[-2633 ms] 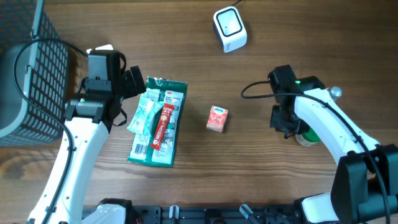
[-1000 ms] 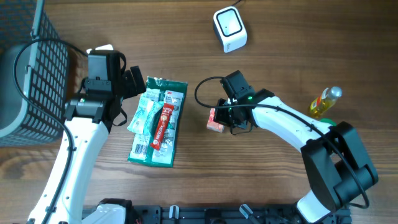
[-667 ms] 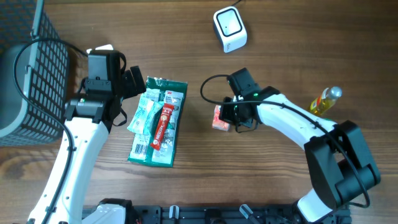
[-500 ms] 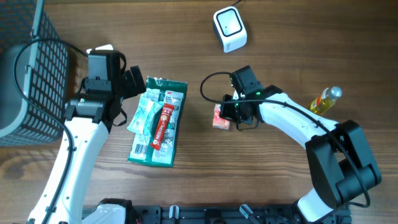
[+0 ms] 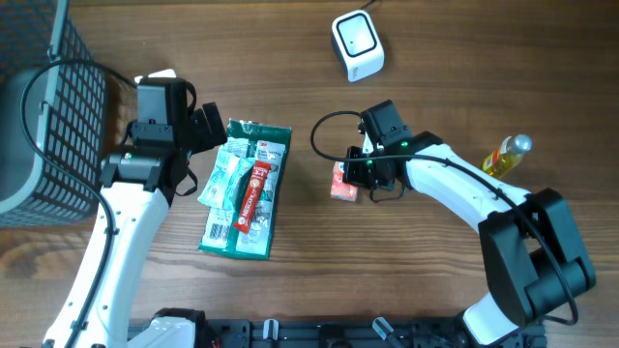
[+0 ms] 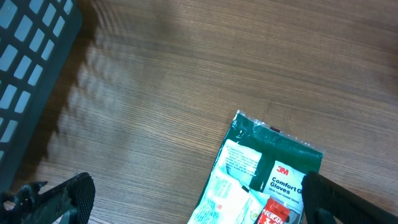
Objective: Scan the item barcode
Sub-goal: 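Move the right gripper left over the red Kleenex tissue pack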
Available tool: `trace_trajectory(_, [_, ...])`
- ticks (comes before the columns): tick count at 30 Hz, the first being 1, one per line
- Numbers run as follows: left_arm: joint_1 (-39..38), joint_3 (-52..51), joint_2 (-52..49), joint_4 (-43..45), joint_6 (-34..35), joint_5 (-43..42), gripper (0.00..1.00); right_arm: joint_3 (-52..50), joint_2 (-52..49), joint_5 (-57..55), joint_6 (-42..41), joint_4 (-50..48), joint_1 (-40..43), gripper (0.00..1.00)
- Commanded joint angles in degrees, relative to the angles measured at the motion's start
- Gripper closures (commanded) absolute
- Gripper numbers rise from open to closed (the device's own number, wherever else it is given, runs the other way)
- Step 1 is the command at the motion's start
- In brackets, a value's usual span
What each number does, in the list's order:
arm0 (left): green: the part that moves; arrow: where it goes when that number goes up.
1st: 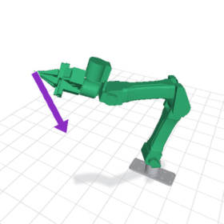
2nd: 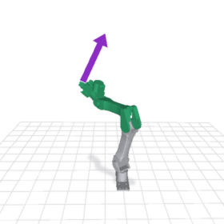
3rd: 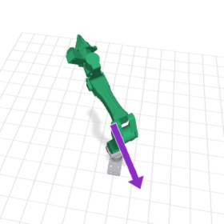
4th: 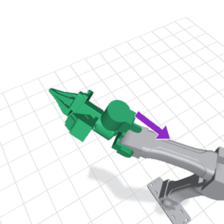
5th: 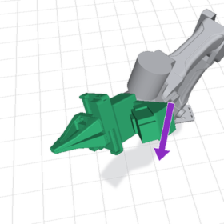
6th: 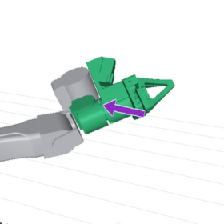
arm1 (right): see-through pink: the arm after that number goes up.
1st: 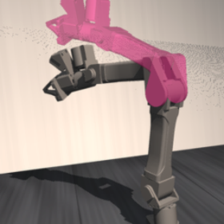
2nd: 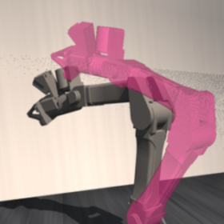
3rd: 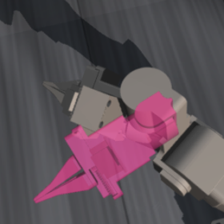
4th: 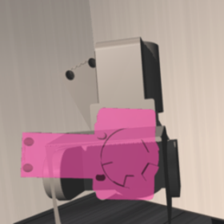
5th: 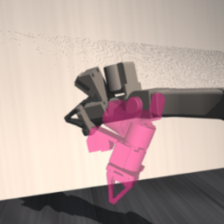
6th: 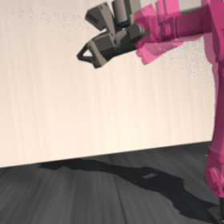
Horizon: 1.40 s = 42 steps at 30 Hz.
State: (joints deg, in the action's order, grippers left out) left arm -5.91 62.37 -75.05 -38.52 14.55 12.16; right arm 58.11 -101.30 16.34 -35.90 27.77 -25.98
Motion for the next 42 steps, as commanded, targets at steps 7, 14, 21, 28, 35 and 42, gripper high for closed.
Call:
trace_trajectory(7, [0.24,0.66,0.15,0.17,0.92,0.33,0.00,0.15,1.51,-4.81,-0.15,1.92,0.20,0.96])
trace_trajectory(14, [0.24,0.66,0.15,0.17,0.92,0.33,0.00,0.15,1.40,-8.04,-0.31,4.68,0.20,0.96])
trace_trajectory(21, [0.24,0.66,0.15,0.17,0.92,0.33,0.00,-0.07,1.40,-12.46,-0.31,6.82,0.20,0.96])
trace_trajectory(28, [0.24,0.66,0.15,0.17,0.92,0.33,0.00,-0.07,1.40,-13.62,-0.31,7.80,0.20,0.96])
trace_trajectory(35, [0.24,0.66,0.15,0.17,0.92,0.33,0.00,-0.11,1.40,-13.62,-1.31,7.82,0.17,0.96])
trace_trajectory(42, [0.24,0.66,0.15,0.17,0.92,0.33,0.00,-0.81,1.40,-14.80,-1.64,7.65,0.17,0.96])
